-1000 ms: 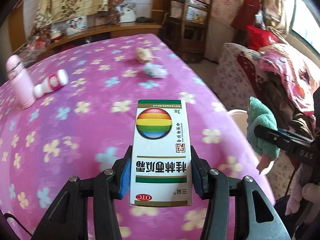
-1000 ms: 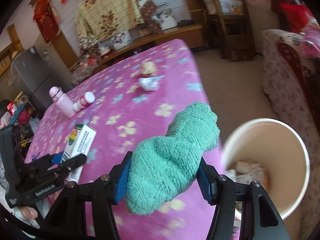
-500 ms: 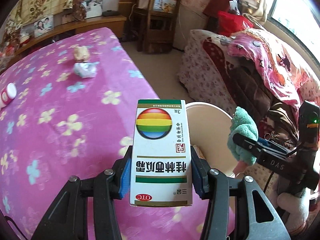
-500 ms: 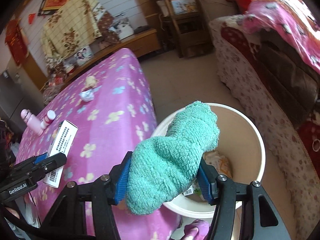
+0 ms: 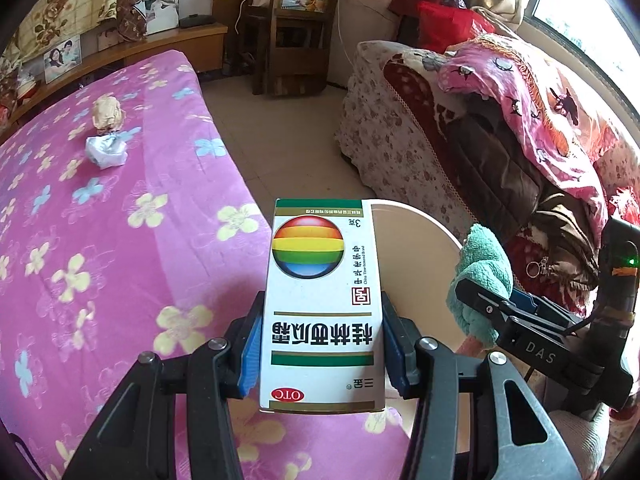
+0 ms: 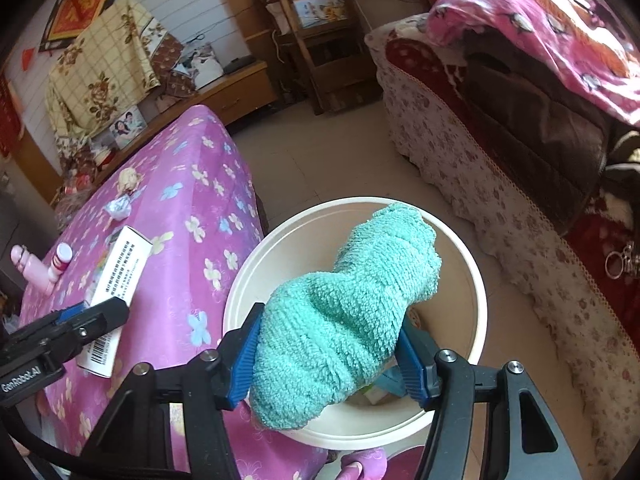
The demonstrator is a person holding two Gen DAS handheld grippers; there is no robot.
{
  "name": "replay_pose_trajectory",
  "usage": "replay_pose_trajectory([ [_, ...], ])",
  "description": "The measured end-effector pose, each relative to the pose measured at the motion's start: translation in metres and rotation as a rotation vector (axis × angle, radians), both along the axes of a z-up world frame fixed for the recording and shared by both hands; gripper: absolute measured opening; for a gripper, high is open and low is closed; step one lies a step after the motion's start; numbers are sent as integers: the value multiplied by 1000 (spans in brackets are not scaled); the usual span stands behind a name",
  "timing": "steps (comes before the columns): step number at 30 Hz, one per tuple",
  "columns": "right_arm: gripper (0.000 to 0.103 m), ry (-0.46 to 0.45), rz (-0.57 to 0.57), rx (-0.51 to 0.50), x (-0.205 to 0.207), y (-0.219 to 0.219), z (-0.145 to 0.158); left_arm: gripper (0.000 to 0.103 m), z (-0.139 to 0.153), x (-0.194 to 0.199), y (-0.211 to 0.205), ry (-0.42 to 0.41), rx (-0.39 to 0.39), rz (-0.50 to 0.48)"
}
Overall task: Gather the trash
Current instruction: 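Carry the box and towel over the bucket and open both tools, then move both open tools back toward the crumpled tissues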
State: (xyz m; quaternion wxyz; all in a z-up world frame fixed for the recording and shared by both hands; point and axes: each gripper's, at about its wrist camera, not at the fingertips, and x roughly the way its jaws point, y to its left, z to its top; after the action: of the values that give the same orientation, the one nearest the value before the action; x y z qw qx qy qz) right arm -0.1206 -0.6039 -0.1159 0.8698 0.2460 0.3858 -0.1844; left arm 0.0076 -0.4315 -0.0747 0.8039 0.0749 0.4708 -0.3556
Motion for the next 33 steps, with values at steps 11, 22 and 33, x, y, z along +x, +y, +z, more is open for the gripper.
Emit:
replay_pose_trajectory([
  [11,80,-52,-46,13,-5,-7,6,68,-2,4,-2,34,-42,-13],
  [22,80,-30,-2,-20,4,7,8,68,9,7,29,-34,-11,44],
  [33,80,-33,77,-89,21,36,16,68,15,25,77,-90,13,132],
])
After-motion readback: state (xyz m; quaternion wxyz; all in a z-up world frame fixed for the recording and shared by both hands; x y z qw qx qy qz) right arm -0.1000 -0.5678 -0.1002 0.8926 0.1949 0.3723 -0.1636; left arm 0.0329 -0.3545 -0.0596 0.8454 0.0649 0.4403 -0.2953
